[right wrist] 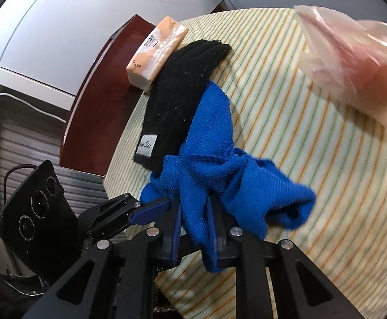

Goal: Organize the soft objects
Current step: 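Lift the blue towel with both grippers and carry it over the box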

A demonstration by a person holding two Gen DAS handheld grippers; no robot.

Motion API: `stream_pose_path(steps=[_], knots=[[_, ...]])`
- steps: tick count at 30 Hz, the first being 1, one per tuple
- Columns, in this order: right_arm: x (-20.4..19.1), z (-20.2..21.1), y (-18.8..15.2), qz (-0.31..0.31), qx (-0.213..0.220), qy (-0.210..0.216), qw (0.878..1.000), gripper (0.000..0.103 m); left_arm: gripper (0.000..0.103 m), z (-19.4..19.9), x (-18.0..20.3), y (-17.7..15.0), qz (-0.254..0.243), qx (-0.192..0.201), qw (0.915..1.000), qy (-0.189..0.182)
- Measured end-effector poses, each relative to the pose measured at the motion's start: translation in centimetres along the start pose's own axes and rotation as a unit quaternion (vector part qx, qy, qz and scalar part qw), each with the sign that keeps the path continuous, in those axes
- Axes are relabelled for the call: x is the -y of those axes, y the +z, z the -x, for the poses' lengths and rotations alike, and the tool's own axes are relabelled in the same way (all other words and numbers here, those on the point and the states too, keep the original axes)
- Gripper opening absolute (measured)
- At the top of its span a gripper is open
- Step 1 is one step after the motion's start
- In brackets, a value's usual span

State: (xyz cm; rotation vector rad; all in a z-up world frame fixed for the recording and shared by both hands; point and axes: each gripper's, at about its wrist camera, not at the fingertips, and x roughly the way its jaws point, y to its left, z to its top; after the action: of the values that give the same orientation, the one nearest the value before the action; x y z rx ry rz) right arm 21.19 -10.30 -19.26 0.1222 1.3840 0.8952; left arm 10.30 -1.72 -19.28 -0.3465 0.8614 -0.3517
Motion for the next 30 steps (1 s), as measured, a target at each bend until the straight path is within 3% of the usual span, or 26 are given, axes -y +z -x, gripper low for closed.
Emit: stream_pose_path(steps=[8,17,23,30], knots=[[-1.7,3.0,-2.9,0.002,0.04,-0.016,0.999,0.017,0.036,2.5,2.3,-1.0,-0.023,0.009,0.9992,-0.032],[-5.7,7.7,-5.0,0.035,0.099,-0.03,0.994,0.017,0.036,7.0,4.8,-0.3,-0.053,0.06,0.9956,-0.049],[-9.3,9.6,-4.5,0.073,0.127,-0.026,0.989,0.017,0.035,10.7,4.7,1.0,-0.062,0.105,0.9918,-0.037],[-15.3,10.4,-1.5,0.132,0.155,-0.011,0.979,0.017,0.034,15.8,3.2,3.2,-0.072,0.166,0.9835,-0.001]])
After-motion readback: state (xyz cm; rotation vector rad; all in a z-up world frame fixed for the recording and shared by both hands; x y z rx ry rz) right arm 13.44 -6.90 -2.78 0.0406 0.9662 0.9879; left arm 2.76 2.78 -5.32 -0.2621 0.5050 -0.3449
